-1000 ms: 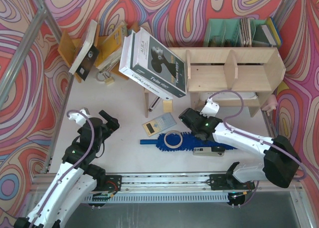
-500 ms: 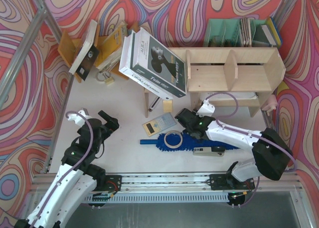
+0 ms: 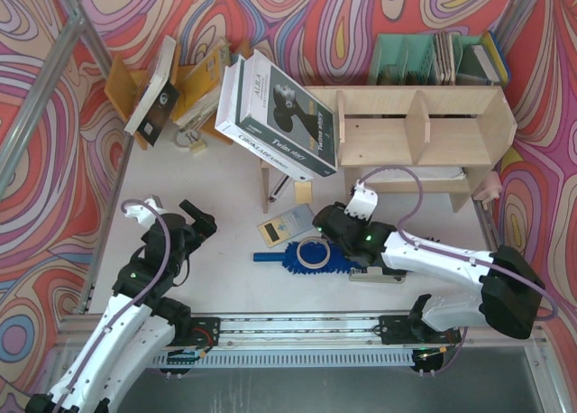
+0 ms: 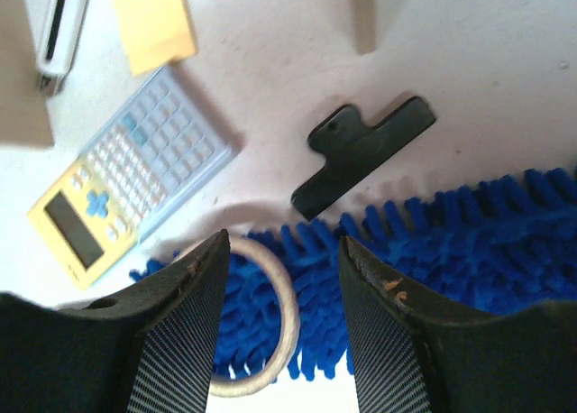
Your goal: Dust the bookshelf with a duster
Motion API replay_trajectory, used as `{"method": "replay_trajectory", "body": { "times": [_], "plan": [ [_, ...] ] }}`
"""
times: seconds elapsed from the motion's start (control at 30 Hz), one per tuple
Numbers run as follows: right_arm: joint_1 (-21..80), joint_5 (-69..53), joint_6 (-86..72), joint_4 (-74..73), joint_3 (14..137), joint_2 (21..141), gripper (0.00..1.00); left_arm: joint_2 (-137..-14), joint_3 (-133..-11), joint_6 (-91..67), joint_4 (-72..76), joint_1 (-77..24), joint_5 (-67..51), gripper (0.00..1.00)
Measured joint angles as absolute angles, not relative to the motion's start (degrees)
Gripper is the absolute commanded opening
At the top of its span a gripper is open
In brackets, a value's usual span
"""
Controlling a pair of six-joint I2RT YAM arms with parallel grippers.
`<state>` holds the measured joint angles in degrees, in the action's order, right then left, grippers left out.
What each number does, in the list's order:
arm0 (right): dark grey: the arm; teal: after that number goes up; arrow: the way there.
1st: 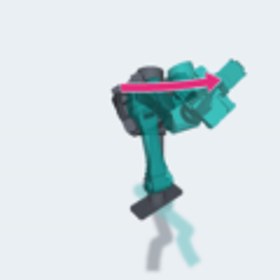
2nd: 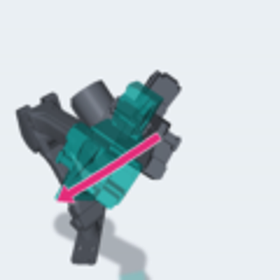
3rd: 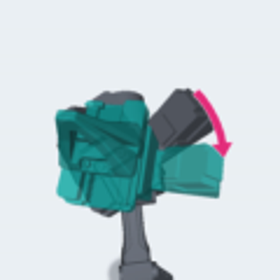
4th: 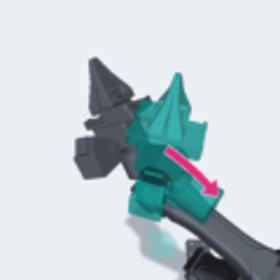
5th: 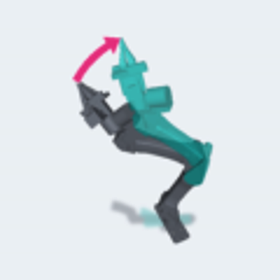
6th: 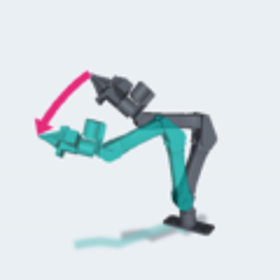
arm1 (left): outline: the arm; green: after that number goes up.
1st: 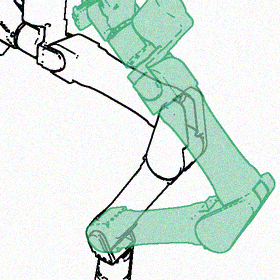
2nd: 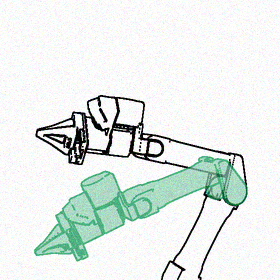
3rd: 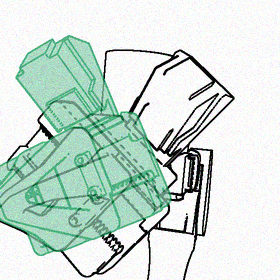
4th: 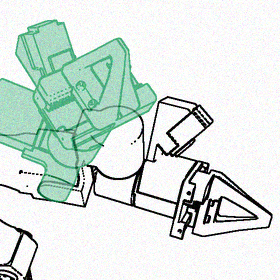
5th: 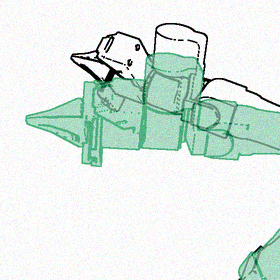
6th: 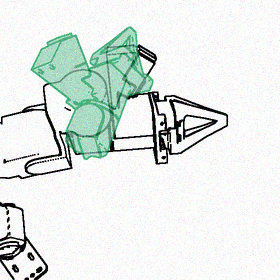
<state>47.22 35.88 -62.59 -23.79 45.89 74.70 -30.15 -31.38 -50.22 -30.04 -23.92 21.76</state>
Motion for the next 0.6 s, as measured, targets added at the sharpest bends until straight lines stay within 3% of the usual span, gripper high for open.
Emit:
{"method": "replay_trajectory", "body": {
  "times": [0.33, 0.6],
  "plan": [
    [51.81, 32.62, -58.06, -21.43, 42.04, 72.86, 0.45, -30.04, -27.92, -50.35, -28.99, -23.92, 21.63, 0.98],
    [51.92, 28.42, -55.90, -22.15, 42.54, 73.17, 0.34, -29.71, -27.86, -50.37, -28.58, -23.92, 21.39, 0.98]
  ]
}}
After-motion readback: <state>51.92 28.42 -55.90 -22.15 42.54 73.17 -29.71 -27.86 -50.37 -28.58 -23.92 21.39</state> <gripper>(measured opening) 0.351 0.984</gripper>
